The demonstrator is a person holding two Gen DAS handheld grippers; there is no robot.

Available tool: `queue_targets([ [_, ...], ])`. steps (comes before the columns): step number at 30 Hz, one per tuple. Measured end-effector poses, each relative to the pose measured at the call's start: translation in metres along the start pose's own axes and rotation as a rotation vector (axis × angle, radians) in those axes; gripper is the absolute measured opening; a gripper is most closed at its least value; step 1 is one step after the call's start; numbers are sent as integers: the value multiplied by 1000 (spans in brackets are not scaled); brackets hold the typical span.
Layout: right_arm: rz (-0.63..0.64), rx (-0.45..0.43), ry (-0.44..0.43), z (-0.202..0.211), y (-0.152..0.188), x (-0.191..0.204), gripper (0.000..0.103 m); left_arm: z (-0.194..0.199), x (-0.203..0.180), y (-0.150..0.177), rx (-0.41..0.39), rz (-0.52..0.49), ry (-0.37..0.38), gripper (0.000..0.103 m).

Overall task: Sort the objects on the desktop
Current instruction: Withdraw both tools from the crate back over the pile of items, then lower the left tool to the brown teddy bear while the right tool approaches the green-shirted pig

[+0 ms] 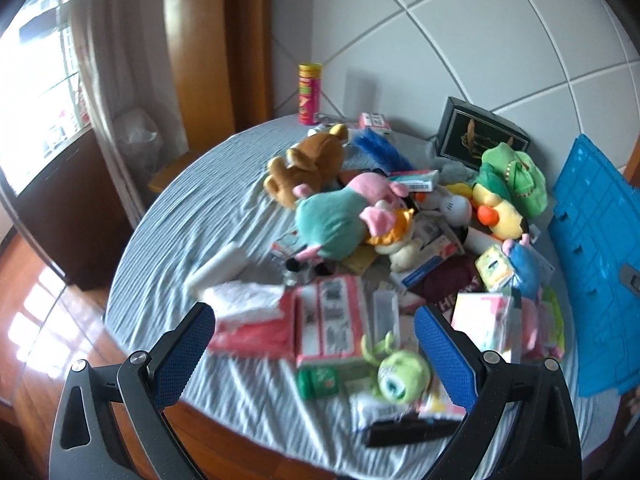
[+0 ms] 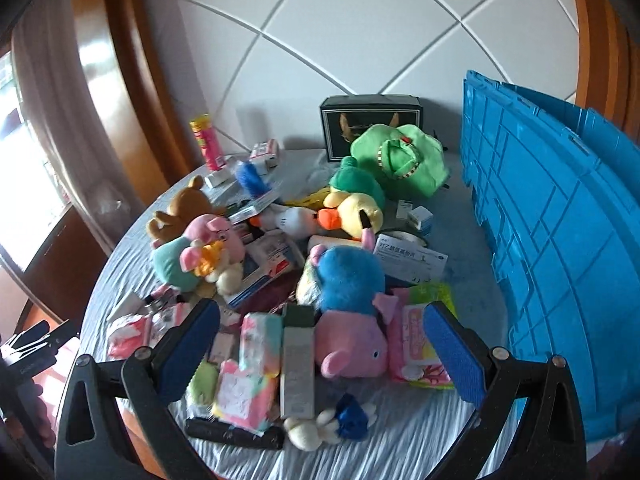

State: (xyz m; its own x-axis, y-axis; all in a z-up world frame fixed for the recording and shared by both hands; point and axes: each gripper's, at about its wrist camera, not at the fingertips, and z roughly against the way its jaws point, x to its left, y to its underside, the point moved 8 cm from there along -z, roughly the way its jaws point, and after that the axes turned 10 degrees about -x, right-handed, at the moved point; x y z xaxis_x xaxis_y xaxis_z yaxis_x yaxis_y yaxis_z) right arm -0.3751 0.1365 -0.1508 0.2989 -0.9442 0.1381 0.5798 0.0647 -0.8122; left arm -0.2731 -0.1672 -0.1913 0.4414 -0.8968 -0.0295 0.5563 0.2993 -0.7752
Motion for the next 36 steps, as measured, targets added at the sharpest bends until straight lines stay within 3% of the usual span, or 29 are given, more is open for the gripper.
queue_targets([
  [10,-12,67,46,-68,-13,-39,103,-65,-57,-46,24,-89,83,101],
  [15,-15,88,87,-83,-14,-39,103,-93,-33,-73,19,-84,79,101],
  [19,-7,106,68,-104,-17,-7,103,-122,23,-93,27,-90,26,101],
  [25,-8,115,-29,-165,-34,91,103,-176,108,-104,94,-69,-3,101],
  [31,4,188,-50,-212,-16,152,103,-213,107,-84,176,-121,64,101],
  [36,-29,258,-46,-221,11,153,103,-221,104,-82,184,-127,57,101],
])
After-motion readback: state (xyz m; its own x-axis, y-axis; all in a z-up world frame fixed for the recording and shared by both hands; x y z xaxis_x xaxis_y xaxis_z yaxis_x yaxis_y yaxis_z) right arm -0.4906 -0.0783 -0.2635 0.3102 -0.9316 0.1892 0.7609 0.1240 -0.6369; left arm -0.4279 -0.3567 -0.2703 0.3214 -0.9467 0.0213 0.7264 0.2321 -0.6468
